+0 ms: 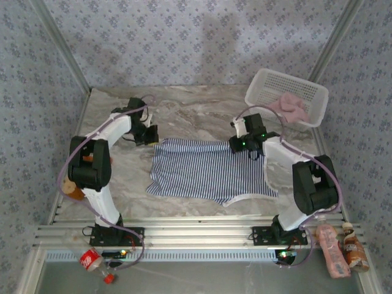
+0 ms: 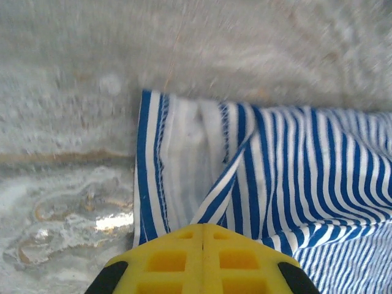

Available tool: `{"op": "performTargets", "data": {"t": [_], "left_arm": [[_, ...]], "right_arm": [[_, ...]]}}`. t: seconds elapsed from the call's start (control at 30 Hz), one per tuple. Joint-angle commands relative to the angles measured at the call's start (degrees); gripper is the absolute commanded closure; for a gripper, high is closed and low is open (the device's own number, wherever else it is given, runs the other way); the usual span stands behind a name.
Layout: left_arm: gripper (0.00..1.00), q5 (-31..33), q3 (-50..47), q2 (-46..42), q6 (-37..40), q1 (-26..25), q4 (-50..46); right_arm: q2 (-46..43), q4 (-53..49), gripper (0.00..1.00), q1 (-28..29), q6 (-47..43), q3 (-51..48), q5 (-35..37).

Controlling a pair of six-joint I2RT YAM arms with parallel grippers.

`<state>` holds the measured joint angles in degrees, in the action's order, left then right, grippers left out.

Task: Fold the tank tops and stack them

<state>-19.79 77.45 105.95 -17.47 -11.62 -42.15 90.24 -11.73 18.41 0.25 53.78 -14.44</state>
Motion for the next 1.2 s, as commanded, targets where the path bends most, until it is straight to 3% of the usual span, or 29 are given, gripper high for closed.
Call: {"op": "performTargets", "data": {"t": [0.0,0.4,0.6,0.9,1.07,1.17], "left_arm": [[1.0,-1.2,-3.9,-2.4,-1.5,0.2,2.8],[0.95,2.7,-8.4,-1.9,-1.3,-0.3,0.2],[0.93,3.4,-9.2,-2.6,-1.1,-0.7,0.1],[0.93,3.6,-10.3,-2.8,0.1,-0.9,-1.0],[0.91,4.1,-11.7,-2.3,0.7,-1.0,-1.0],[0.91,4.1,-12.3,-1.7,0.9,-1.1,-0.9]], "right_arm": [[-1.1,-1.2,0.94,2.3,1.7,-3.1,-0.6],[-3.3,-7.3,0.9,5.3,7.7,-7.6,-0.4],[-4.2,-8.6,0.82,5.3,12.2,-9.9,-0.2],[-9.5,-12.3,0.75,0.7,19.5,-10.8,-5.9],[-13.8,-14.5,0.56,-6.5,24.5,-7.6,1.7],[-12.4,-10.8,0.51,-11.4,30.2,-5.8,6.0]]}}
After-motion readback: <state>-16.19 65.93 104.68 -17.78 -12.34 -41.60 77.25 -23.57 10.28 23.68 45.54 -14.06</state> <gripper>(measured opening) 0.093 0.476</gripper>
